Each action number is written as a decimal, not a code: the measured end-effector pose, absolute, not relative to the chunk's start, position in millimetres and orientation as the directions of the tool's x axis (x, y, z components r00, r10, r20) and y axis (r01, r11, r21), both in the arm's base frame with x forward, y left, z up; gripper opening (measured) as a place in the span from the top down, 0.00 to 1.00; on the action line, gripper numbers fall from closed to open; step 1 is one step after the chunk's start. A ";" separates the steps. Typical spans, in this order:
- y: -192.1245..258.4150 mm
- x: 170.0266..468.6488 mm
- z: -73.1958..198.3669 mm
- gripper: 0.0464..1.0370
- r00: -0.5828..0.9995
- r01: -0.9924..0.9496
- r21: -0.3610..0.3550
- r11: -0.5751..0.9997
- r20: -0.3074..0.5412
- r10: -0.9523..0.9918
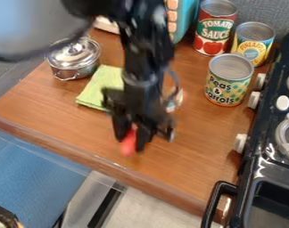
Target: Move the fork and place it at the right side of the table.
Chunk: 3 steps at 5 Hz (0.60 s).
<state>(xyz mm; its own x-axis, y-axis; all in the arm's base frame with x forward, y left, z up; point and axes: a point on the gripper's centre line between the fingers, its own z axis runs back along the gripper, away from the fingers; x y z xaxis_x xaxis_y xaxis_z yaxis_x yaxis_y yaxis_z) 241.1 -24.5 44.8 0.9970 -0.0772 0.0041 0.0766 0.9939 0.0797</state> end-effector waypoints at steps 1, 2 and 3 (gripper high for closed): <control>-28.3 244.3 26.7 0.63 0.998 0.060 0.078 0.995 -0.018 -0.058; -27.8 245.2 26.7 0.56 0.998 0.061 0.082 0.995 -0.013 -0.060; -30.4 246.0 49.5 0.24 0.995 0.082 0.073 0.994 0.044 -0.086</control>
